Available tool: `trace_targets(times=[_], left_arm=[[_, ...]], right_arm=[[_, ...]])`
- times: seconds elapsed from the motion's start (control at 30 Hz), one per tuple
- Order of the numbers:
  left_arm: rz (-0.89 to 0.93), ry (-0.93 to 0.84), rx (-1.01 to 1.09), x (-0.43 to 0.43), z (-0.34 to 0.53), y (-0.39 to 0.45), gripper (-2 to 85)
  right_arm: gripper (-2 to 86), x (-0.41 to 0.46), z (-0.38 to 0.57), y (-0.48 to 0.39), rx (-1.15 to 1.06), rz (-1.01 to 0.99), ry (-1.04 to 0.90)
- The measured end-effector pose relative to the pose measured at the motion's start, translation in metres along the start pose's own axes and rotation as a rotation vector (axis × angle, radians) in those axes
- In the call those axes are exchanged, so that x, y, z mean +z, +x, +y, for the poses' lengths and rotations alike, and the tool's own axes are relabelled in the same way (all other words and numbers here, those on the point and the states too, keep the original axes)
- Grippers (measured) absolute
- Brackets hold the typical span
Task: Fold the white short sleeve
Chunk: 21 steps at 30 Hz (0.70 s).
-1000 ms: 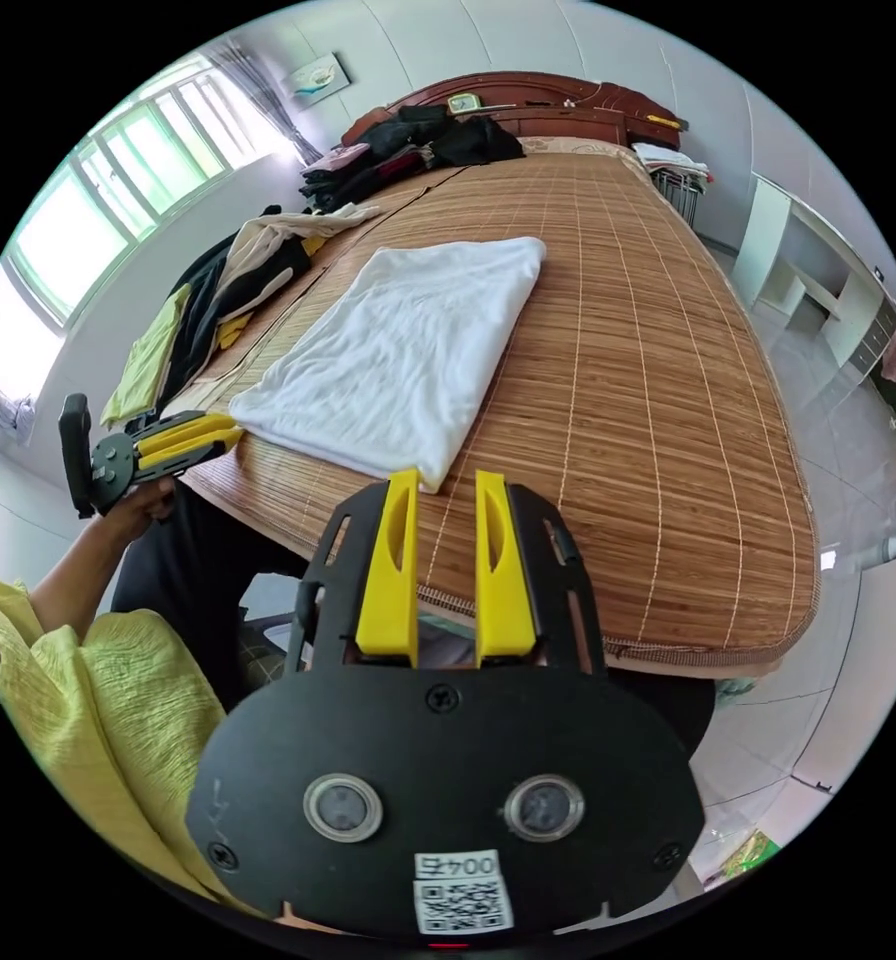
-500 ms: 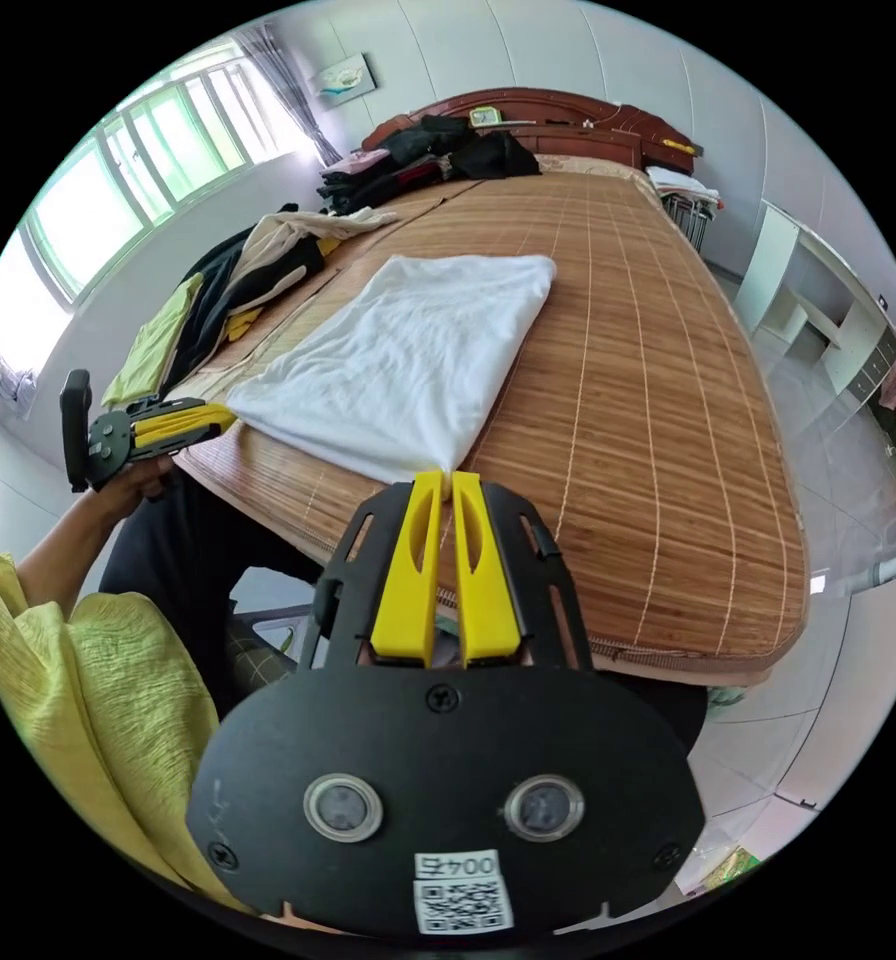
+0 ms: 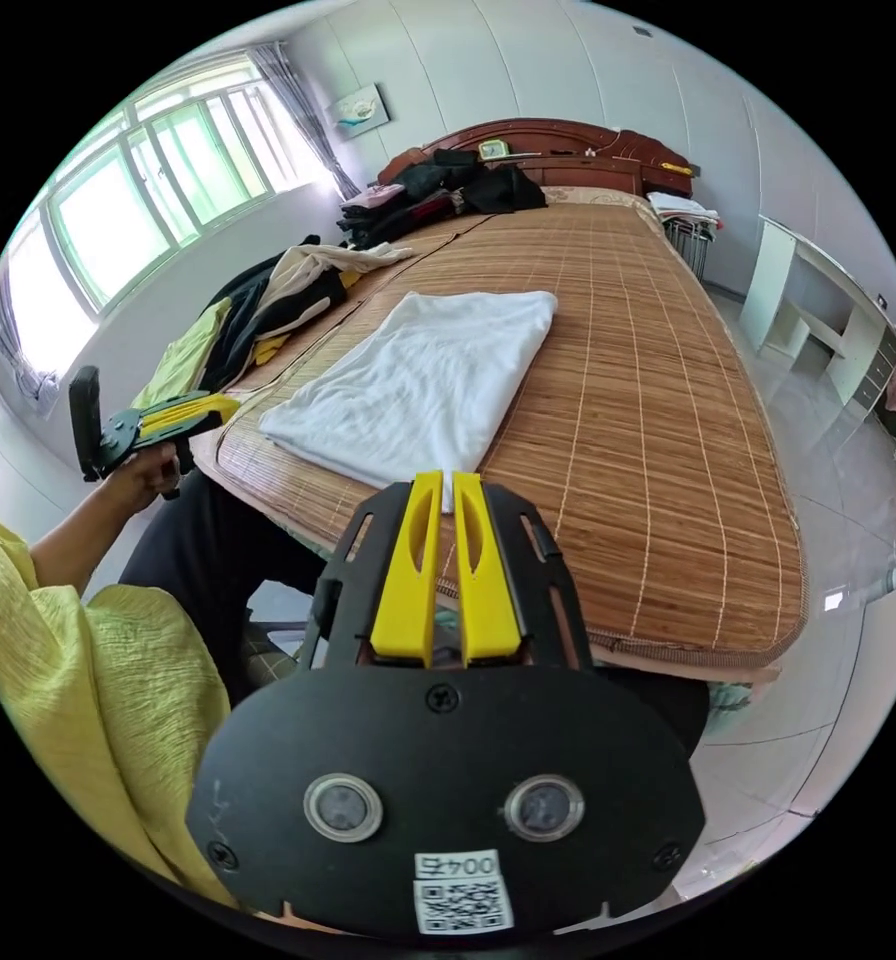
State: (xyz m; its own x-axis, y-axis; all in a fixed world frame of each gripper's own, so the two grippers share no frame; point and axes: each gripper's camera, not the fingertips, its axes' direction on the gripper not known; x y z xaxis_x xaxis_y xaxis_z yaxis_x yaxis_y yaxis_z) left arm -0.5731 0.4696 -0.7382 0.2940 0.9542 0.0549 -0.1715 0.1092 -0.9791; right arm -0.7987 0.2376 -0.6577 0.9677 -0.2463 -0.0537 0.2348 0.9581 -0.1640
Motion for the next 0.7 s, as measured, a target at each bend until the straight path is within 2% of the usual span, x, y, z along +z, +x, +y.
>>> trace_targets(times=[0.17,0.2,0.27,0.37,0.43,0.53,0.67,0.7], left_arm=[[-0.060,-0.180,0.081,0.056,-0.008,0.015,0.3],[-0.055,-0.127,0.067,0.052,-0.001,0.013,0.4],[-0.022,-0.106,0.012,0.051,0.005,0.006,0.4],[0.020,-0.090,-0.047,0.045,0.006,-0.003,0.4],[-0.042,-0.034,-0.037,0.029,-0.002,0.000,0.3],[-0.042,-0.005,-0.002,0.026,-0.017,0.005,0.3],[-0.119,-0.208,-0.022,0.072,-0.030,0.003,0.2],[-0.104,-0.193,-0.049,0.076,-0.025,-0.001,0.2]], right_arm=[[0.0,0.033,-0.006,-0.023,-0.060,0.035,-0.079],[-0.1,0.038,-0.002,-0.025,-0.071,0.044,-0.097],[-0.5,0.034,0.016,-0.028,-0.060,0.057,-0.017],[-0.7,0.028,0.011,-0.023,-0.037,0.024,-0.034],[-0.7,0.016,0.002,-0.019,-0.020,0.027,-0.008],[-0.7,0.007,-0.016,-0.008,-0.003,0.006,0.017],[-0.6,0.040,-0.030,0.002,0.004,0.027,-0.079],[-0.6,0.046,-0.029,0.003,0.000,0.028,-0.099]])
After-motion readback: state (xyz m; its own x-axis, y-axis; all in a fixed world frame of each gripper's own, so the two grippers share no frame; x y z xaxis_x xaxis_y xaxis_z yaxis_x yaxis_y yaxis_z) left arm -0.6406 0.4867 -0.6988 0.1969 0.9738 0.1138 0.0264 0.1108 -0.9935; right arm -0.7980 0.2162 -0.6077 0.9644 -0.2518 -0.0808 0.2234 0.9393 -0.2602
